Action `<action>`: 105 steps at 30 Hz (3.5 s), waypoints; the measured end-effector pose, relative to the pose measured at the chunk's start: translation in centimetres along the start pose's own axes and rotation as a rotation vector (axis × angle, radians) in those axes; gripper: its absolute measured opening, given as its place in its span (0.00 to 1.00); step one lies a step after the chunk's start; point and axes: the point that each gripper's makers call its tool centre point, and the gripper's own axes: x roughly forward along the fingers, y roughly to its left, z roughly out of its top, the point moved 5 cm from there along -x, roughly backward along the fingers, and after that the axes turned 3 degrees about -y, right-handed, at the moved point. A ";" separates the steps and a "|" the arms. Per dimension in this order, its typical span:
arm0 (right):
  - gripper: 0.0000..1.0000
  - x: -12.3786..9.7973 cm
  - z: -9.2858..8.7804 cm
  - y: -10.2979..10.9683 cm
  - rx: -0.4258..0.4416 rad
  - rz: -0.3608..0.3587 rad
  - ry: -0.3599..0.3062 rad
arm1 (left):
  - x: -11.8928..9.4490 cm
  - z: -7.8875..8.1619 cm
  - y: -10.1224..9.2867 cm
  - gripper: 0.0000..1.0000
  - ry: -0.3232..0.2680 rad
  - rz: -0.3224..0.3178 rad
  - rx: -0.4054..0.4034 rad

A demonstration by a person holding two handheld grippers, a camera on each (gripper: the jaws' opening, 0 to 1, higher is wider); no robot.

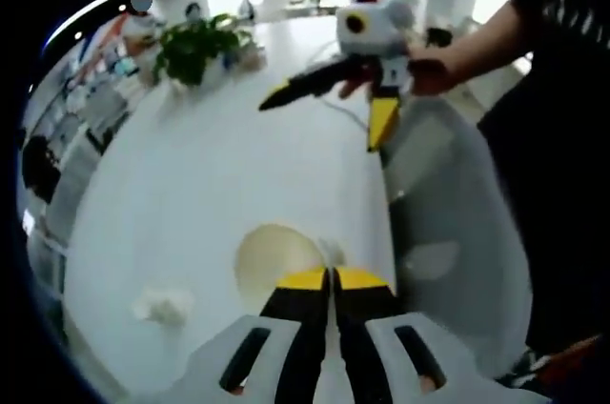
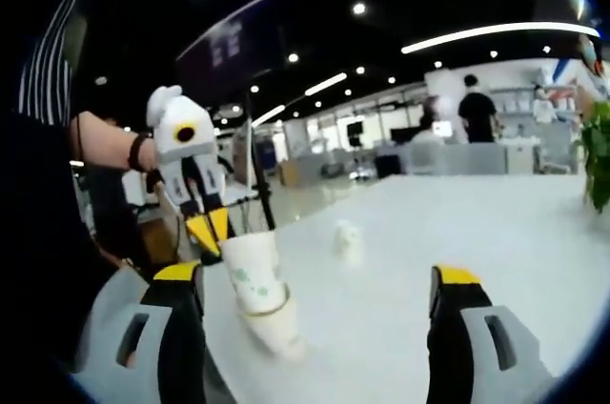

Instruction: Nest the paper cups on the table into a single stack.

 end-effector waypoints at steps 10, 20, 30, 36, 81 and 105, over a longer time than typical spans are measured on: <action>0.96 -0.5 -0.4 0.0 0.015 -0.006 -0.003 | 0.8 -0.1 0.1 0.00 0.037 -0.008 0.018; 0.96 -0.5 -0.8 0.1 0.021 -0.003 -0.005 | 1.6 -0.6 0.1 0.00 0.081 -0.022 0.045; 0.96 -0.5 -0.8 0.1 0.020 0.001 -0.001 | 2.3 -1.0 0.1 0.00 0.117 -0.034 0.069; 0.95 -0.7 -0.9 -0.1 0.022 0.004 0.000 | 2.9 -1.1 0.1 0.00 0.134 -0.041 0.081; 0.91 -1.7 -1.0 -0.4 0.072 -0.010 -0.041 | 5.6 -2.8 -0.2 0.01 0.251 -0.111 0.053; 0.89 -1.8 -1.0 -0.2 0.077 -0.008 -0.055 | 5.0 -2.5 0.0 0.12 0.198 -0.105 0.043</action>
